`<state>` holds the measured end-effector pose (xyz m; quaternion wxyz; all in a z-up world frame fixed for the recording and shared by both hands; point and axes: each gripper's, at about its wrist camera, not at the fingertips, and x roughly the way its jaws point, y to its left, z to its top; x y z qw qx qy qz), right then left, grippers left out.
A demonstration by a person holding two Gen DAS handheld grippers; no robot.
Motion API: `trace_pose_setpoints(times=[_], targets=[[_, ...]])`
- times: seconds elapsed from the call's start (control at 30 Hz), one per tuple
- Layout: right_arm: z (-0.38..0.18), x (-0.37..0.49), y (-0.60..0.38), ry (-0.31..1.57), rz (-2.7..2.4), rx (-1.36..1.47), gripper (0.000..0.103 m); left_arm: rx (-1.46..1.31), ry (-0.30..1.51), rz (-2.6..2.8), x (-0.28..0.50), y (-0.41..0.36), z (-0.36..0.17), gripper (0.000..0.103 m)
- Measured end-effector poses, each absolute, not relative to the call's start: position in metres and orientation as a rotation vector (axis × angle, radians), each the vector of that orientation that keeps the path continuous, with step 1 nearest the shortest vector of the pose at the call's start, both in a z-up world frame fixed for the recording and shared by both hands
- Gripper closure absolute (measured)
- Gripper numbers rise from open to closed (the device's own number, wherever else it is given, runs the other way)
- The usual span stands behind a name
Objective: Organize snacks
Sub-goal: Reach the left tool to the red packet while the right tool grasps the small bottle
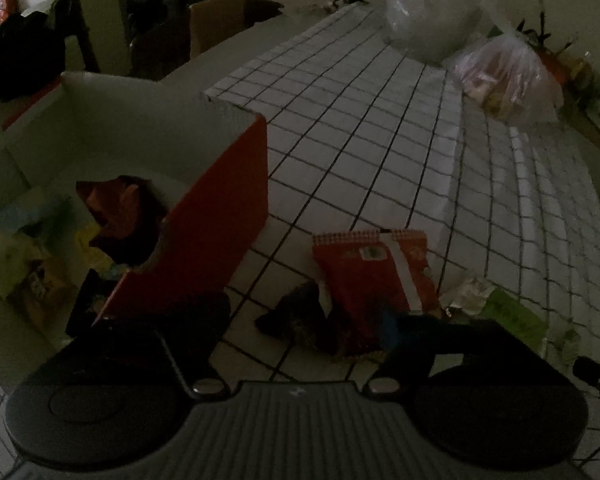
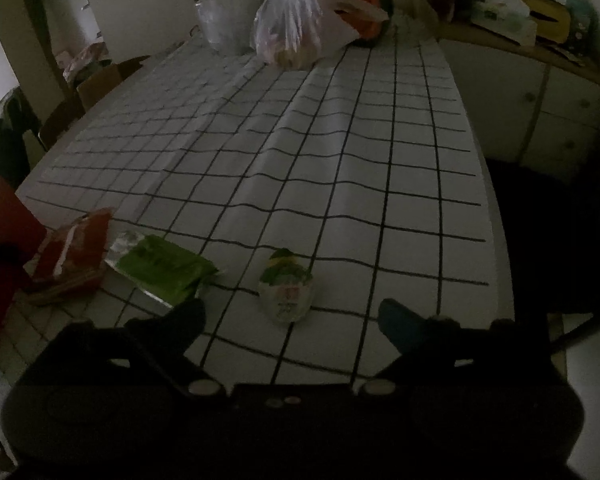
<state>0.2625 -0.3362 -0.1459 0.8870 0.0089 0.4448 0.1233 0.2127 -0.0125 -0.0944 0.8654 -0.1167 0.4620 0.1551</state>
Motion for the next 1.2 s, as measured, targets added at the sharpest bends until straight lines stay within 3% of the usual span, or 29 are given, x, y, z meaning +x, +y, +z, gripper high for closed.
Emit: trace_pose_setpoints(times=[0.3,0.73,0.97,1.2], targets=[[-0.159,0.278,-0.332,0.943,0.285,-0.016,0.027,-0.282,0.986,0.402,0.221,-0.01,-0.113,0.047],[-0.164,0.286,-0.321,0.934,0.309,-0.07,0.043,-0.345,1.023,0.322,0.234,-0.001,-0.135,0.051],[-0.164,0.283,-0.319,0.918,0.299,-0.091,0.067,-0.34,1.026,0.284,0.236,-0.001,-0.137,0.065],[-0.162,0.276,-0.319,0.909,0.285,-0.088,0.069,-0.343,1.019,0.256,0.233,-0.001,-0.135,0.069]])
